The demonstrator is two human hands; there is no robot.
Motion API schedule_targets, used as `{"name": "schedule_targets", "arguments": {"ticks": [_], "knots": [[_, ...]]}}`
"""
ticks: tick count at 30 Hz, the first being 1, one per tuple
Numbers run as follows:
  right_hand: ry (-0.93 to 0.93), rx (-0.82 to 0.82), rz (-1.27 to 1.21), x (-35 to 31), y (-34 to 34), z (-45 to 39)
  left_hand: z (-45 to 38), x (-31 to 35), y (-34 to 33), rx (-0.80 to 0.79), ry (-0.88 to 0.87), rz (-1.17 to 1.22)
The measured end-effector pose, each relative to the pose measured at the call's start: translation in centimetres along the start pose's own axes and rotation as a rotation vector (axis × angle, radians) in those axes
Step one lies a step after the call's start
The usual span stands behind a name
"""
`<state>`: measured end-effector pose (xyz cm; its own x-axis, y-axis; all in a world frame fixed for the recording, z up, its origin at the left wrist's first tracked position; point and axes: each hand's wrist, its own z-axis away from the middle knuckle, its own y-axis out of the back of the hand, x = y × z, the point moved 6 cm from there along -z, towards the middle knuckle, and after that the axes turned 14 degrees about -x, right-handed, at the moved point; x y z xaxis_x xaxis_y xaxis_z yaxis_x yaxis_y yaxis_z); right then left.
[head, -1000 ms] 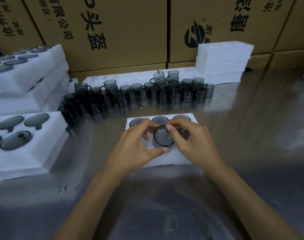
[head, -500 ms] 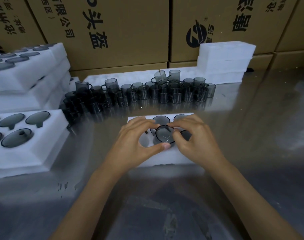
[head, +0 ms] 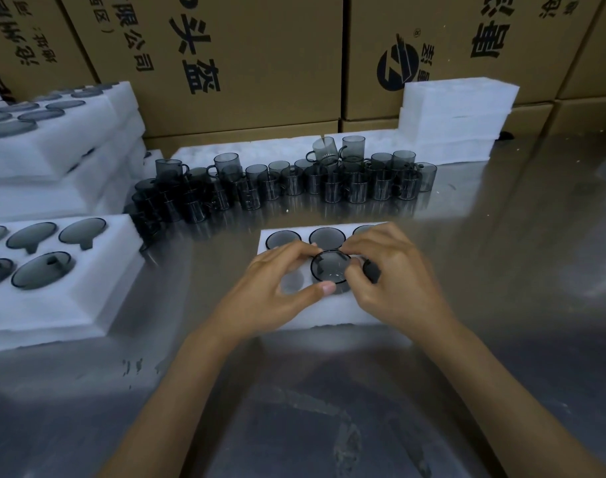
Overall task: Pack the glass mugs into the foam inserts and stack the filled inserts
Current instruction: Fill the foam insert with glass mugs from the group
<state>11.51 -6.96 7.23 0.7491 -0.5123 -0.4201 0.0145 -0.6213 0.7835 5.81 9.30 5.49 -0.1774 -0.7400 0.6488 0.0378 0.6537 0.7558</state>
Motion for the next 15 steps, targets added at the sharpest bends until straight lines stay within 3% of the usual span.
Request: {"name": "schedule_targets", "arguments": {"ticks": [15], "knots": [[-0.025,-0.168,0.142,0.4,-1.2,0.0,-0.8,-1.8,-0.8,0.065,0.016,-0.231]]}}
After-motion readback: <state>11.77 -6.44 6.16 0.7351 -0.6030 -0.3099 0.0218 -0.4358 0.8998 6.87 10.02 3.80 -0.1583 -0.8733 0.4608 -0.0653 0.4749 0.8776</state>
